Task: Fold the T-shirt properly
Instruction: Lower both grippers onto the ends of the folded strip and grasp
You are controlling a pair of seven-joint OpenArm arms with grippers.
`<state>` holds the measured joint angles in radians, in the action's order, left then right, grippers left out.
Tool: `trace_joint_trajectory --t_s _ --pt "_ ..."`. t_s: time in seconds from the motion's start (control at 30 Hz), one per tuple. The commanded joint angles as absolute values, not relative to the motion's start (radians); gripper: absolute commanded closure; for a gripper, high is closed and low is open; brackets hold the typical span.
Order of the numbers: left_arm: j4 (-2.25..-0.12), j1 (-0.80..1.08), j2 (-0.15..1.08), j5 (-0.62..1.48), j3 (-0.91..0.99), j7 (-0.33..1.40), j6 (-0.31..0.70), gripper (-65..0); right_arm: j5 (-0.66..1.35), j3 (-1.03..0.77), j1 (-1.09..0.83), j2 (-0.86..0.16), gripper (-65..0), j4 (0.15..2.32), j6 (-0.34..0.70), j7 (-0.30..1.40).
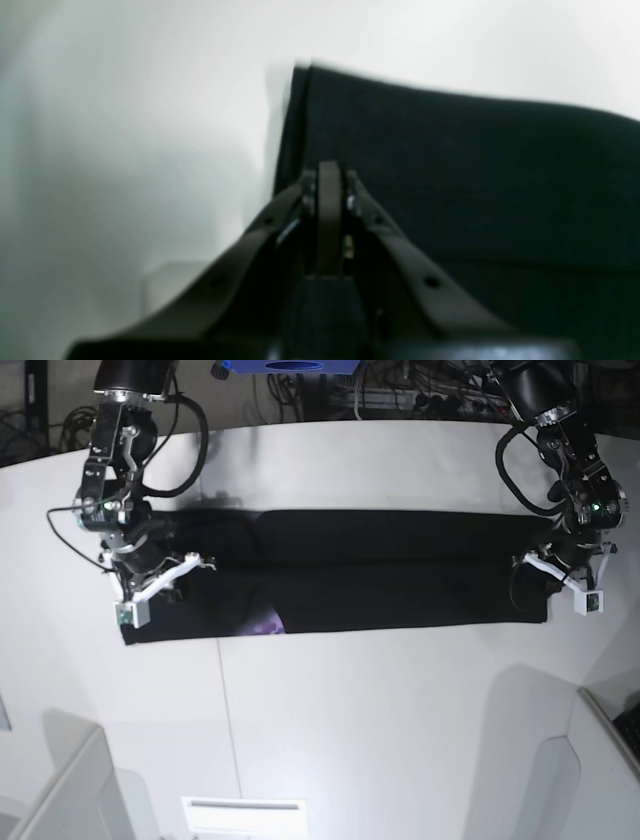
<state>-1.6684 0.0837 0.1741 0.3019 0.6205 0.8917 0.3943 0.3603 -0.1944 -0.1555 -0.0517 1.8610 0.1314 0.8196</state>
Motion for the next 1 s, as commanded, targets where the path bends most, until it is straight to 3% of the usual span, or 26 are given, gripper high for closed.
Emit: trace_joint_trajectory --t_s 0.0,0.2,0.33,0.5,0.6,0.7,0.97 --pt "-1.715 0.088 0.189 0.323 0.630 0.894 0.400 0.0 0.361 -0.191 -0.163 -0.061 0.0 1.908 0.130 0.819" --pt "-1.721 0.125 0.209 0.562 0.796 0.946 0.400 0.0 0.361 -0.147 -0.211 -0.059 0.0 1.968 0.130 0.834" --pt "-1.661 0.153 0.255 0.593 0.823 0.941 0.400 -1.5 0.361 -0.145 -0.228 -0.061 0.0 1.966 0.131 0.832" --pt "-1.610 0.151 0.268 0.595 0.823 0.940 0.400 -43.9 0.361 -0.145 -0.229 -0.061 0.0 1.966 0.137 0.832" --pt "-1.577 0.150 0.268 0.595 0.814 0.878 0.400 -58.9 0.361 -0.145 -0.231 -0.058 0.0 1.966 0.137 0.832" --pt "-1.529 0.143 0.271 0.596 0.791 0.832 0.400 -59.4 0.361 -0.145 -0.232 -0.059 0.0 1.966 0.137 0.834" --pt "-1.392 0.065 0.274 0.588 0.677 0.828 0.400 -53.0 0.361 -0.145 -0.237 -0.056 0.0 1.966 0.137 0.834"
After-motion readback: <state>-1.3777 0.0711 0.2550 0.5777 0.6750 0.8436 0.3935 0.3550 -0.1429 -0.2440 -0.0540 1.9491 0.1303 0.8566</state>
